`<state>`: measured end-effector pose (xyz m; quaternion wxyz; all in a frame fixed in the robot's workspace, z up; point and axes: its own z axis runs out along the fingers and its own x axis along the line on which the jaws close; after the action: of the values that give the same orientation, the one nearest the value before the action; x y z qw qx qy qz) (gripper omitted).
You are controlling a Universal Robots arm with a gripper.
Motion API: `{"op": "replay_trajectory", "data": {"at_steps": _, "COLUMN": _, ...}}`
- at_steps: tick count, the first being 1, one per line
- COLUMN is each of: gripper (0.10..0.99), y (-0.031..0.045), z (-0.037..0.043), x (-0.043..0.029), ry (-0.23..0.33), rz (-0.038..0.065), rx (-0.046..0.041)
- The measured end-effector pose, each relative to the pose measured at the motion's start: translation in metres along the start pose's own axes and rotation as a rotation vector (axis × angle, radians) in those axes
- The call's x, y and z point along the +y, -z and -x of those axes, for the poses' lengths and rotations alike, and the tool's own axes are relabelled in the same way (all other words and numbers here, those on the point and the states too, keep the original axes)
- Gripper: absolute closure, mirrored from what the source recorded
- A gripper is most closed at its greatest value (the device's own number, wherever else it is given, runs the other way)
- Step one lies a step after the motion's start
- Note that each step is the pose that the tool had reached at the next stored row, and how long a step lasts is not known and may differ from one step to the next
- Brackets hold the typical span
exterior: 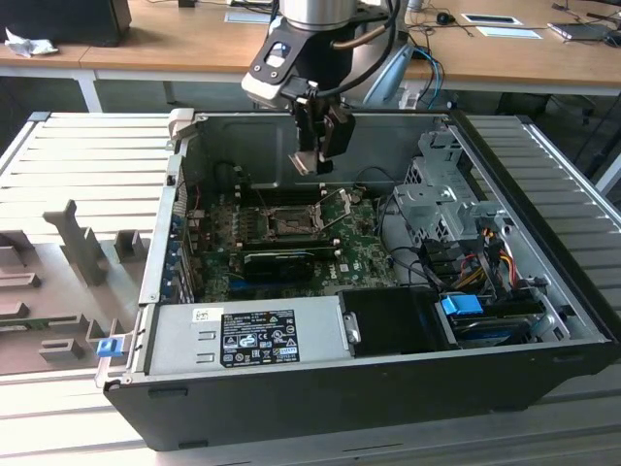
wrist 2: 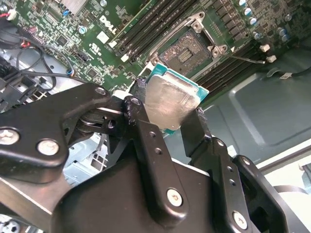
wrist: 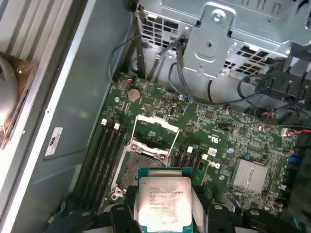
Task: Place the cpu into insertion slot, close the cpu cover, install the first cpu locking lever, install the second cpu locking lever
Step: 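Place the cpu into insertion slot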
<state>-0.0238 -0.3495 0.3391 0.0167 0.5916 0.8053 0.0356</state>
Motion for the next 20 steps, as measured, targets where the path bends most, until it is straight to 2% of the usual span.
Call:
{"op": "replay_trajectory", "data": {"at_steps": 3, "gripper": 0.557, "y": -0.0004, "z": 0.0, "x": 0.0, "ry": -0.041, "rz": 0.0, "rx": -0.0032}}
{"op": "replay_trajectory", "data": {"at_steps": 12, "gripper": 0.557, "y": -0.0038, "z": -0.0002, "x": -0.001, "ry": -0.048, "rz": 0.0, "rx": -0.0038}}
{"op": "replay_trajectory", "data": {"at_steps": 16, "gripper": 0.557, "y": -0.006, "z": -0.0003, "x": -0.0016, "ry": -0.088, "rz": 0.001, "rx": -0.0068}}
{"op": "replay_trajectory", "data": {"at_steps": 20, "gripper": 0.557, "y": -0.0168, "z": -0.0003, "x": -0.0027, "ry": -0.156, "rz": 0.002, "rx": -0.0121}}
